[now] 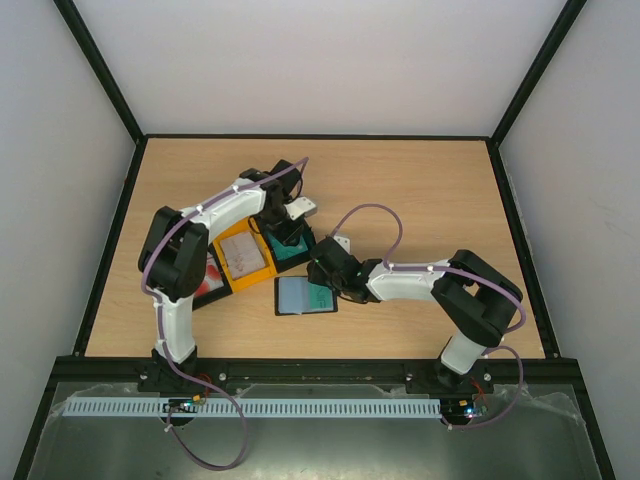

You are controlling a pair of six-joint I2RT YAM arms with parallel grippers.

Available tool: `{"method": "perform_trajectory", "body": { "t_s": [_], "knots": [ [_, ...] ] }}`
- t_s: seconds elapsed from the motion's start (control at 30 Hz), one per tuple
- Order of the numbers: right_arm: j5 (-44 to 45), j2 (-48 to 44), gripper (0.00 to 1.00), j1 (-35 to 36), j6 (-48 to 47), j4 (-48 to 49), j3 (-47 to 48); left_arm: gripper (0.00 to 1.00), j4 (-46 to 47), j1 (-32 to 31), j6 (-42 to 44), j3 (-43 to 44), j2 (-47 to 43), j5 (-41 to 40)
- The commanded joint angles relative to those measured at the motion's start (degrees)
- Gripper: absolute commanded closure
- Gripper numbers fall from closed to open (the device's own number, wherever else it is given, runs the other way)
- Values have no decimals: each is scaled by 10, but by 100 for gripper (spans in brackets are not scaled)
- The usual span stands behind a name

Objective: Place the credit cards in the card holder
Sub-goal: Pick up the credit card from the storage box.

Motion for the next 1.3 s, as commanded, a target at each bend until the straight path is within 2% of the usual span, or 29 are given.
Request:
{"method": "perform_trajectory", "body": {
  "t_s": [0.0, 0.1, 0.2, 0.5, 0.7, 0.93, 1.27],
  "knots": [
    [12, -16, 60, -4, 3, 3, -9, 61, 11, -1, -15, 3, 17, -27],
    [13, -16, 60, -3, 2, 4, -9, 54, 19, 1, -14, 13, 33, -31],
    [13, -17, 60, -3, 3, 2, -10, 53, 17, 1, -14, 27, 56, -30],
    [15, -16, 59, -4, 4, 0, -7, 61, 13, 2, -10, 22, 78, -13],
    [14, -13, 60, -4, 4, -2, -6, 76, 12, -1, -9, 11, 55, 9],
    [12, -10, 60, -4, 6, -5, -3, 84, 17, -6, -6, -6, 21, 22],
    [17, -4, 60, -3, 7, -6, -3, 86, 11, -21, -20, -27, -10, 23]
  ]
}}
